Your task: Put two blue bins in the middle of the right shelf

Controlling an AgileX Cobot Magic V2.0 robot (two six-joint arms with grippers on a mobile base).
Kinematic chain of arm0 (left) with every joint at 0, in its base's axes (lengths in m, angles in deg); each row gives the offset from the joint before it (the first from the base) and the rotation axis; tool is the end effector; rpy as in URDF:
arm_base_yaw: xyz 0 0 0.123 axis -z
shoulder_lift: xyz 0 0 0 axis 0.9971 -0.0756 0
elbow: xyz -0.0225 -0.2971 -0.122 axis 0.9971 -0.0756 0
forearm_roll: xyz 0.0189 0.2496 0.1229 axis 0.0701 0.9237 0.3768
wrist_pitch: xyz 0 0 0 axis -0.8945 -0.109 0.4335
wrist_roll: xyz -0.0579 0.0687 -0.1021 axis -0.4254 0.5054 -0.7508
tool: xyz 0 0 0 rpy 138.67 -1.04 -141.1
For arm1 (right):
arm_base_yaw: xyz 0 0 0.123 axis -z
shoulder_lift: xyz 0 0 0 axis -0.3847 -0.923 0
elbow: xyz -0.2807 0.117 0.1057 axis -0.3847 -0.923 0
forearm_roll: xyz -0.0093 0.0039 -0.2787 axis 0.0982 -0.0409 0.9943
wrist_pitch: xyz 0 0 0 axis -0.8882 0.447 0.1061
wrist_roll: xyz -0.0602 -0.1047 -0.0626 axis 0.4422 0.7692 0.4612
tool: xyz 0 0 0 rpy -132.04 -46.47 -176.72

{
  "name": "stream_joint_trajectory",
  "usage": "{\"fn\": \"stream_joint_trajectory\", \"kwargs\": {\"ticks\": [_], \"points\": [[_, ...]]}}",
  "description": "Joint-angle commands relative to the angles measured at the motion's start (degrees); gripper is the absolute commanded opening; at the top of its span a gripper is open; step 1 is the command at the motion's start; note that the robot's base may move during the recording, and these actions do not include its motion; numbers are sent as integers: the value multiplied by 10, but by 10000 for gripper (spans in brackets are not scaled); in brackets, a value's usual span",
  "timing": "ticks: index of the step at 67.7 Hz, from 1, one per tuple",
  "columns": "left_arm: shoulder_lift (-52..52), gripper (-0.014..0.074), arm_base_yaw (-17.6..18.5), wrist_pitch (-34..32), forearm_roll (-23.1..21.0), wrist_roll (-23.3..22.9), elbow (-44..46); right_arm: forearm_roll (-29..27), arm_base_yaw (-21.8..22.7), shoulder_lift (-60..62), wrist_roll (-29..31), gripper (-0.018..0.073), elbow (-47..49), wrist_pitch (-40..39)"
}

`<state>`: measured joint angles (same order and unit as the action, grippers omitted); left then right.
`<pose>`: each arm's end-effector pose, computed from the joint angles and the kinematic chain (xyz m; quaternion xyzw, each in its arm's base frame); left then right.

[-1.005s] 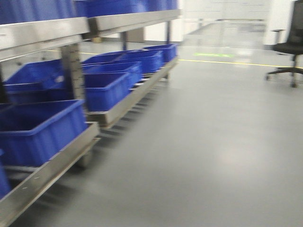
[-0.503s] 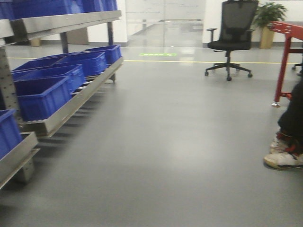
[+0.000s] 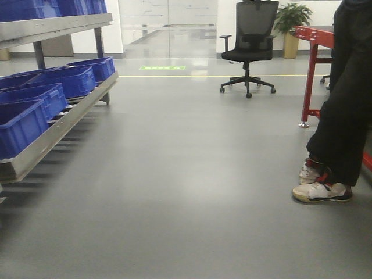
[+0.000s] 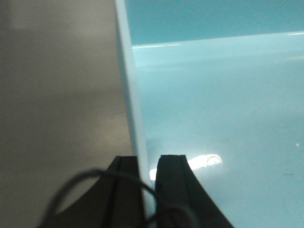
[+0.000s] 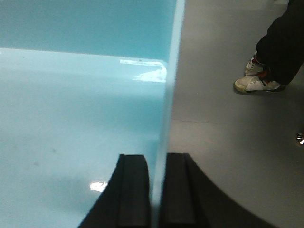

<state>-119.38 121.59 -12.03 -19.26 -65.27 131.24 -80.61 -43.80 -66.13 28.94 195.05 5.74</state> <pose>0.3109 -0.2016 0.5372 0.1545 0.8714 -0.1289 0.4475 0.2914 0.1004 0.5337 -0.0578 0.8836 0.0922 0.4554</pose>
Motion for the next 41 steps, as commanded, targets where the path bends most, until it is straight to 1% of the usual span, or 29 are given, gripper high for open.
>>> {"fn": "stream_joint_trajectory", "kwargs": {"ticks": [1,41], "points": [[11,-111,8,-29,-27,7,9,3,0,2,6,-153,6,-30],[11,-111,8,-29,-27,7,9,3,0,2,6,-153,6,-30]]}}
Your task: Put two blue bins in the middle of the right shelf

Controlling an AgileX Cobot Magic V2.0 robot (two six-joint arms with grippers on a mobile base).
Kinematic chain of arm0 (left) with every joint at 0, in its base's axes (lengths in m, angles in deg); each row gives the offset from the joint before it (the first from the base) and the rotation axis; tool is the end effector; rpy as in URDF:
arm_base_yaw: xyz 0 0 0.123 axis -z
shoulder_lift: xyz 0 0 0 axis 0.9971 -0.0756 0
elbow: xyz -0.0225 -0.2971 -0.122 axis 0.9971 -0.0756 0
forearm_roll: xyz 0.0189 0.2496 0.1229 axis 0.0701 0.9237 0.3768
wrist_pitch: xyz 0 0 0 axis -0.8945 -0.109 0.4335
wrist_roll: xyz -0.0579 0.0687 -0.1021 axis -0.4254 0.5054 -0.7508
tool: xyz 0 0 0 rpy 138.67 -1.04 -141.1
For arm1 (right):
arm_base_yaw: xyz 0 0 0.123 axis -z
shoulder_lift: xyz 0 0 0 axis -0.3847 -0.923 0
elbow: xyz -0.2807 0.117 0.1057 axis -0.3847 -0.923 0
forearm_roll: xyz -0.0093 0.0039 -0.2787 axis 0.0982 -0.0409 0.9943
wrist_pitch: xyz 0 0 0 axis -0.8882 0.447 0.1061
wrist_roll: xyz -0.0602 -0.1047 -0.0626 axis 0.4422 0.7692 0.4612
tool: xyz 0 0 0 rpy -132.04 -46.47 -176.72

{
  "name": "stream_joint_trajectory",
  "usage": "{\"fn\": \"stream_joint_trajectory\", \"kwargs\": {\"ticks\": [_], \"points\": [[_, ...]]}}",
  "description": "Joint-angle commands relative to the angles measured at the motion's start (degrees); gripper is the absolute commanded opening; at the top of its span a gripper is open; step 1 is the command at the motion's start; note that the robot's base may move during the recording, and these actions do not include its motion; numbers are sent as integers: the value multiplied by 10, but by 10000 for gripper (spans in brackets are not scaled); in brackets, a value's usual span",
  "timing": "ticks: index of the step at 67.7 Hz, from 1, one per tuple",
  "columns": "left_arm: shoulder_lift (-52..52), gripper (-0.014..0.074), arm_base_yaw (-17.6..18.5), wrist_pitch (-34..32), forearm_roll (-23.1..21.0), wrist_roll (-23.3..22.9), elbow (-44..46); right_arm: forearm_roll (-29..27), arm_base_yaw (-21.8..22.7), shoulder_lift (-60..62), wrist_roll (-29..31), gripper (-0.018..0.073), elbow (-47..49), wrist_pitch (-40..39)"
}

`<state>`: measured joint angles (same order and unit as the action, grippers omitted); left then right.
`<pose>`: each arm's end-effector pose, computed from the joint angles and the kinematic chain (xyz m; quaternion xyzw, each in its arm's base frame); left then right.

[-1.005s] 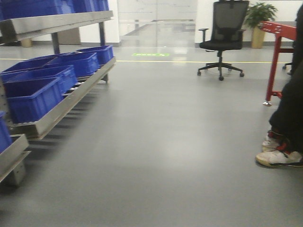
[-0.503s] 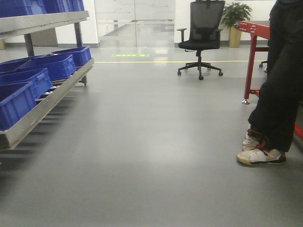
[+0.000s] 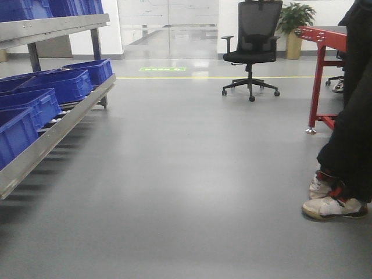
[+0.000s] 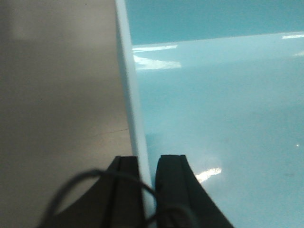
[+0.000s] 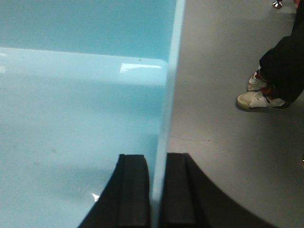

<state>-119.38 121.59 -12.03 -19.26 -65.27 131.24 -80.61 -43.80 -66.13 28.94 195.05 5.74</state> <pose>0.3109 -0.2016 0.5372 0.1545 0.8714 -0.1289 0.4475 0.2914 0.1004 0.5337 -0.0578 0.8836 0.0922 0.4554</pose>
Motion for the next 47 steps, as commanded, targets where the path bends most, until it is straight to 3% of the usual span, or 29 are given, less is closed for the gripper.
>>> {"fn": "stream_joint_trajectory", "kwargs": {"ticks": [1,47], "points": [[11,-111,8,-29,-27,7,9,3,0,2,6,-153,6,-30],[11,-111,8,-29,-9,7,9,3,0,2,6,-153,6,-30]]}}
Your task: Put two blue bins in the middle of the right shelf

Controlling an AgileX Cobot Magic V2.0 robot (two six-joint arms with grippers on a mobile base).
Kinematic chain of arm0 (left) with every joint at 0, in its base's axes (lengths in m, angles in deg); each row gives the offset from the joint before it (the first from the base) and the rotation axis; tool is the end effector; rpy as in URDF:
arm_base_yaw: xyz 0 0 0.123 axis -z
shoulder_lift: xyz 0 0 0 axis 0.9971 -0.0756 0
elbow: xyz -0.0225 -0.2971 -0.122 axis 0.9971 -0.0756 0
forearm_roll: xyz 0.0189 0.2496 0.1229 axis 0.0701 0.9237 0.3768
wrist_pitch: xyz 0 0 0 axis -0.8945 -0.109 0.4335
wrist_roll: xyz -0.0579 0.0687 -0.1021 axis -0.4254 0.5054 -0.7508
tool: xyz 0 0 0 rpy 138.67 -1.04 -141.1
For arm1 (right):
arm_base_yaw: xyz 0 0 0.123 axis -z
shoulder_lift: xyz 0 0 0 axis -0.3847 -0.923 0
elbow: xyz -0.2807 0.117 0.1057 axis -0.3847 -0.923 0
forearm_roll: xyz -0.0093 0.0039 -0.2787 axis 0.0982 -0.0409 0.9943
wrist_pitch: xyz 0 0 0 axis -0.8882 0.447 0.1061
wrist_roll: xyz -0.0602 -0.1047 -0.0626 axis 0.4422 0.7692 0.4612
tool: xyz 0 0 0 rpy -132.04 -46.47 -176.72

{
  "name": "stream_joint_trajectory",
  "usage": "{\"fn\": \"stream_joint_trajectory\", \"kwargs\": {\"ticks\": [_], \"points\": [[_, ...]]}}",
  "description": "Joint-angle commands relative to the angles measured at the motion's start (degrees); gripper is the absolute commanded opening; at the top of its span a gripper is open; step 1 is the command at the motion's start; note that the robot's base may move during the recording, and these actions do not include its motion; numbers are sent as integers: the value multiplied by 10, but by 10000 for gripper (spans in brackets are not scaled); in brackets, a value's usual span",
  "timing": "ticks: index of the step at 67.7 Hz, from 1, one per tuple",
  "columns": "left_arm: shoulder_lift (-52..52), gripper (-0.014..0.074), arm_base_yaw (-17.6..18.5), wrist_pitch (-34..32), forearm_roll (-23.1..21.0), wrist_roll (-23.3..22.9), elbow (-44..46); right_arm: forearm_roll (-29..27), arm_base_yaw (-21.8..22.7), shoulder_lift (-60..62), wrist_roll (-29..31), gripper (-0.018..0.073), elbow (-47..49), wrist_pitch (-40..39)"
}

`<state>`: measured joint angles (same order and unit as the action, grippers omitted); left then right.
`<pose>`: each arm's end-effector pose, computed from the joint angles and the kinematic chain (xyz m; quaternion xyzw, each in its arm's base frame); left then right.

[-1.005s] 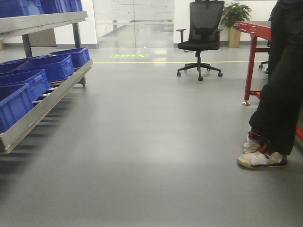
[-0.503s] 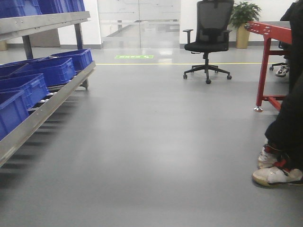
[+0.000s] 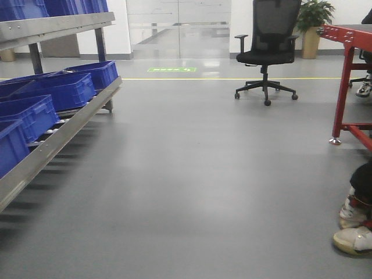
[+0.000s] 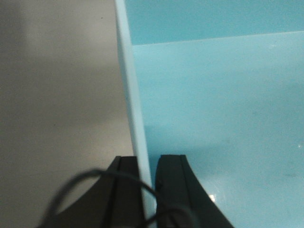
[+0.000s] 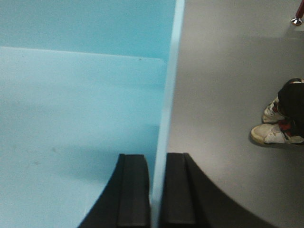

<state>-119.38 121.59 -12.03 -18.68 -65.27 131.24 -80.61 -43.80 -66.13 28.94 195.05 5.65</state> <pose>0.3115 -0.2005 0.5373 0.1539 0.8711 -0.1243 0.4495 0.2915 0.1005 0.5339 -0.0579 0.8832 0.0924 0.4561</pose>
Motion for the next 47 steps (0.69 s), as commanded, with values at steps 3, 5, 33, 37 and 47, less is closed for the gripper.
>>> {"fn": "stream_joint_trajectory", "kwargs": {"ticks": [3,5,33,37,47], "points": [[11,-111,8,-29,-11,7,9,3,0,2,6,-153,6,-29],[11,-111,8,-29,-11,7,9,3,0,2,6,-153,6,-29],[11,-111,8,-29,-9,7,9,3,0,2,6,-153,6,-32],[11,-111,8,-29,-9,7,9,3,0,2,6,-153,6,-32],[11,-111,8,-29,-9,7,9,3,0,2,6,-153,6,-34]]}}
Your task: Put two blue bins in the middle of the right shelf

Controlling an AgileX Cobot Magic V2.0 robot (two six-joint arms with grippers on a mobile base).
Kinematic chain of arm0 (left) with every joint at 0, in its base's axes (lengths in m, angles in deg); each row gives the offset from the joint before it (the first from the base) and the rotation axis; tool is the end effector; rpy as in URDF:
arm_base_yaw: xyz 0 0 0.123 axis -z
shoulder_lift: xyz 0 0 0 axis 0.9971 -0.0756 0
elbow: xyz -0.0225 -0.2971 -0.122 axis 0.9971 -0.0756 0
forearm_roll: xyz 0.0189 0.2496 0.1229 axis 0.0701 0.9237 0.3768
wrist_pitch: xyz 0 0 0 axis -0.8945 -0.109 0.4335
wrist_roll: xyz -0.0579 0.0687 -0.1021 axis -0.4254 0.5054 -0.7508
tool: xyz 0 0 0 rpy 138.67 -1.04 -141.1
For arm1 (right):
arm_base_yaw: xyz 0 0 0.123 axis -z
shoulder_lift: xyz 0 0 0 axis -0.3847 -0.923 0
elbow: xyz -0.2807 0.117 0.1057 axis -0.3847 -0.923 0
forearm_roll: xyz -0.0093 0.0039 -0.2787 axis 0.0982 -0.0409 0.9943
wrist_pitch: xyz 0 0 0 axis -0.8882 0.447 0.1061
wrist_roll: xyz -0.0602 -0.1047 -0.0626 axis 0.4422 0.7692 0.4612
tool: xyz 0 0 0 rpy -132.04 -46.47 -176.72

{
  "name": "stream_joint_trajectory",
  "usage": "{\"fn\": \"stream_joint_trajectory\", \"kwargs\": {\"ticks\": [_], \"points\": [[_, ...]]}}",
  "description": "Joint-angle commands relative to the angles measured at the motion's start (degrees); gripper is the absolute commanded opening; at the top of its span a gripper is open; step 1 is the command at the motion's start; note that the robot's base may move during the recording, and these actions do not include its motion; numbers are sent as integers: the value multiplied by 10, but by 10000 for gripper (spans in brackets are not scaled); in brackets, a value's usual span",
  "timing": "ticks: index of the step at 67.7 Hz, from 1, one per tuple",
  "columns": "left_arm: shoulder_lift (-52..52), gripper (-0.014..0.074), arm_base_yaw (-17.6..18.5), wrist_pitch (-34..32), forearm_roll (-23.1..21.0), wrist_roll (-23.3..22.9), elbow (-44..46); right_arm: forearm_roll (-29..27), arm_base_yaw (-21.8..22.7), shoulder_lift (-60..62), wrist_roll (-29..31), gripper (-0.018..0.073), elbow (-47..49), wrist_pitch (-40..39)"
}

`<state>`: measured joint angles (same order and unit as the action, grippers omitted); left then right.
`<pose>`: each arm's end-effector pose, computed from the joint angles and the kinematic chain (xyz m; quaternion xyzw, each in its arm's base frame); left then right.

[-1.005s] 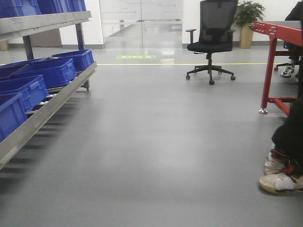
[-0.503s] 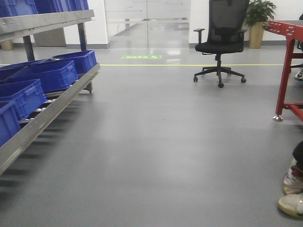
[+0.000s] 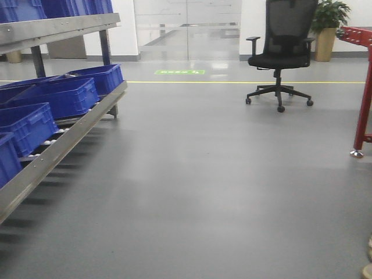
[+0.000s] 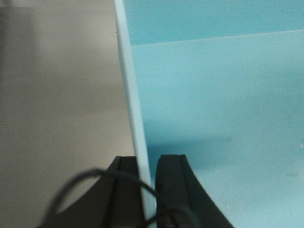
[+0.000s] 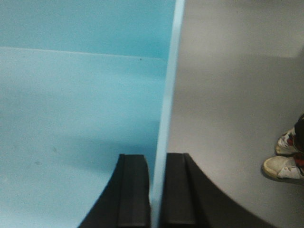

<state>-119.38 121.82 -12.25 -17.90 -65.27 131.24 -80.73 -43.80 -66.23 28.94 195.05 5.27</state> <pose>0.3118 -0.2005 0.5380 0.1548 0.8696 -0.1197 0.4534 0.2926 0.1012 0.5341 -0.0581 0.8821 0.0940 0.4579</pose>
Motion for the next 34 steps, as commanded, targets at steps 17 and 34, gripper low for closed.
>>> {"fn": "stream_joint_trajectory", "kwargs": {"ticks": [17,34], "points": [[11,-111,6,-27,-17,7,9,5,0,3,6,-153,6,-31],[11,-111,6,-27,-17,7,9,5,0,3,6,-153,6,-31]]}}
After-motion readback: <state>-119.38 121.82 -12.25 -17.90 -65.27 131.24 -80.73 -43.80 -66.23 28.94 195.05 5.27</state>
